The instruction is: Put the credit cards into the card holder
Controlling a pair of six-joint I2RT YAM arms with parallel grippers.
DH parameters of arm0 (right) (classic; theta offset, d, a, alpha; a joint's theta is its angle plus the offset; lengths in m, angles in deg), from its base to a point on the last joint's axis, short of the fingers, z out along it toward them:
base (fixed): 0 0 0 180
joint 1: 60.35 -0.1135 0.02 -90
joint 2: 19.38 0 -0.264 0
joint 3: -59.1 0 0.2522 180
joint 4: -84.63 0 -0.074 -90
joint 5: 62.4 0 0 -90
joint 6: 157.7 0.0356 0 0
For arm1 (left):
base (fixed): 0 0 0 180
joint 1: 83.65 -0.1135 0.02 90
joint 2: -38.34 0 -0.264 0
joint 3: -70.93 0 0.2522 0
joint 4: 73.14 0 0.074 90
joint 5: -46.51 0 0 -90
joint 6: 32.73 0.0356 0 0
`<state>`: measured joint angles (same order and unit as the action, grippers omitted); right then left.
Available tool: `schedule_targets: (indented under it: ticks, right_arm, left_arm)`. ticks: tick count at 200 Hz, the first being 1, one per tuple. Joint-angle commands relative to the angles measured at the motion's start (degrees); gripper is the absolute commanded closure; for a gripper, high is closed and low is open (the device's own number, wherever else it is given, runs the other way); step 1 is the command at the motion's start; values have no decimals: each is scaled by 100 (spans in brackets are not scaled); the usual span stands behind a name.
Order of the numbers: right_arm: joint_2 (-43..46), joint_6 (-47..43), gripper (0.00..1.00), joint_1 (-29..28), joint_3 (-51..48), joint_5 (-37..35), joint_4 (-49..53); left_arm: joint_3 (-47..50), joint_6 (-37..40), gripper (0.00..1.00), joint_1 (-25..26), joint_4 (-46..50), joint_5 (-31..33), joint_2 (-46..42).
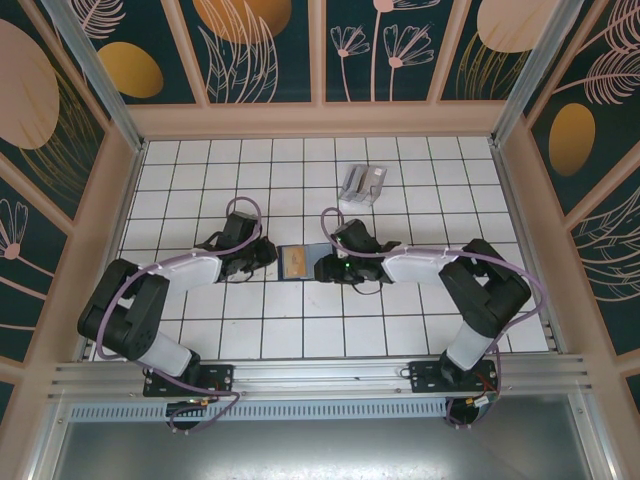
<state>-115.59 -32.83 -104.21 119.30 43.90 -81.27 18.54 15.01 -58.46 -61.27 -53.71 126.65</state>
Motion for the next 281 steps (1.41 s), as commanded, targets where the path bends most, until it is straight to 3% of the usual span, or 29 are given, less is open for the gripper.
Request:
schedule_targets:
  ticks: [1, 47, 75, 99, 146, 193, 223, 281]
  right_arm:
    - [-116, 94, 48, -4, -33, -157, -276]
    - [-466, 154, 50, -112, 199, -41, -391]
    - [-474, -7, 61, -141, 420, -7, -282]
    - [-557, -145, 64, -141, 699, -145, 92]
    - [-633, -198, 84, -139, 794, 97, 33]
    - [-850, -264, 80, -141, 999, 204, -86]
    - [-974, -73, 64, -124, 976, 196, -408]
    - [-1149, 513, 65, -105, 921, 953, -1452]
  left_arm:
    - [-192, 84, 86, 12, 4, -142, 188]
    - [-190, -26, 85, 12, -151, -280, 257]
    - [-65, -101, 85, 7, -302, -321, 307]
    - [-102, -59, 85, 12, -182, -267, 264]
    - [-275, 74, 85, 12, 53, -37, 178]
    - [-175, 42, 85, 7, -41, 11, 101]
    - [-177, 102, 86, 12, 33, 37, 138]
    - [-124, 136, 85, 12, 62, 102, 49]
